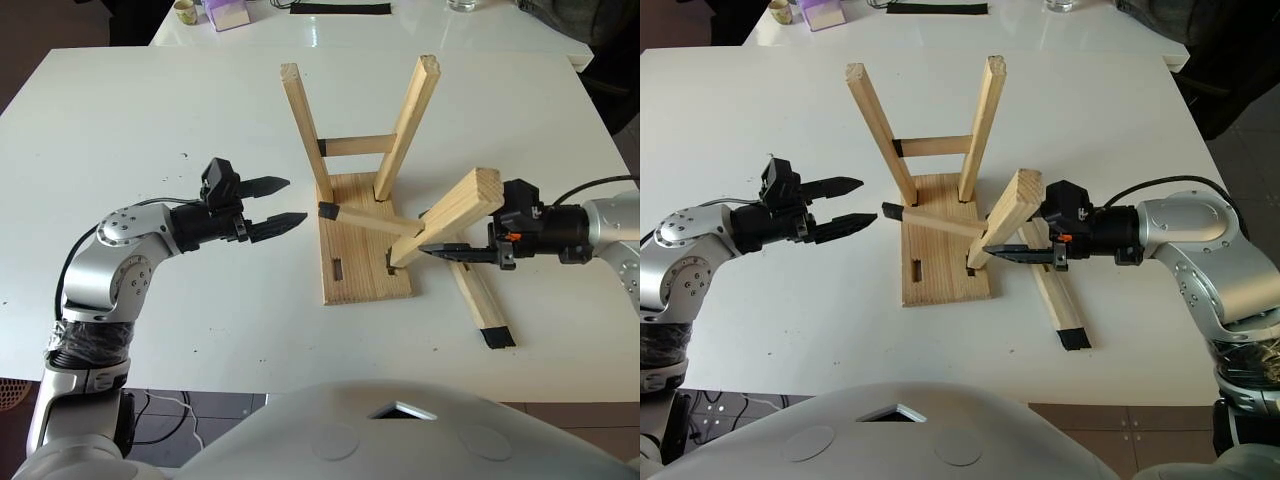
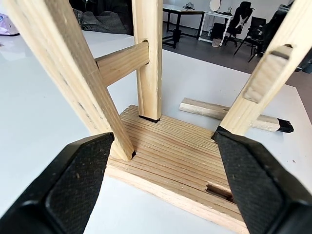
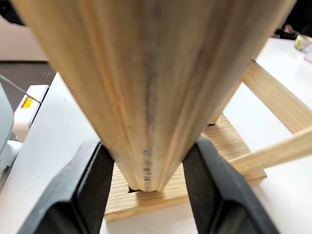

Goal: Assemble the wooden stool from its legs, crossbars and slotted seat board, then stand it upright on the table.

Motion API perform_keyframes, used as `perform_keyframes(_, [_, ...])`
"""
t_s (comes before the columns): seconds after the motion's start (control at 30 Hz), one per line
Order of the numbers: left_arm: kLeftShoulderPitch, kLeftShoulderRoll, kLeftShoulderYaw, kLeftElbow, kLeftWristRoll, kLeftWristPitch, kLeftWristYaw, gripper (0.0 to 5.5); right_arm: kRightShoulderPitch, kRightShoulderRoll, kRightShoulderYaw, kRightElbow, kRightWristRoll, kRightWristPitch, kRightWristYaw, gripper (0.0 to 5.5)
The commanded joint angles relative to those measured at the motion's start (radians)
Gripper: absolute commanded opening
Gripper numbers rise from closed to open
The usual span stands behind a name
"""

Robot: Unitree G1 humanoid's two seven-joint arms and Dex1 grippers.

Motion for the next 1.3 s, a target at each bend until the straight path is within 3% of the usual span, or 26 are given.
perform_keyframes(0.03, [0.001, 0.002, 0.009, 0.0, 0.014, -0.004, -0.003, 3.86, 0.054, -0.045, 0.022, -0.02, -0.025, 0.004, 0.047, 2.04])
perform_keyframes(0.33, [0.017, -0.011, 0.017, -0.002, 0.02, -0.008, 0.011, 3.86, 0.09, -0.108, 0.029, 0.015, -0.026, -0.034, 0.131, 2.04])
perform_keyframes(0.8, [0.009, -0.028, -0.005, -0.006, 0.04, -0.008, 0.009, 3.86, -0.063, -0.097, 0.113, 0.271, -0.154, -0.195, 0.174, 2.04])
perform_keyframes(1.07, [-0.012, -0.031, -0.018, 0.004, 0.05, 0.0, -0.006, 3.86, -0.099, -0.088, 0.242, 0.316, -0.159, -0.153, 0.27, 2.04])
perform_keyframes(1.3, [-0.039, -0.033, -0.045, 0.019, 0.06, 0.006, -0.024, 3.86, -0.243, 0.061, 0.419, 0.54, -0.229, 0.01, 0.24, 2.04])
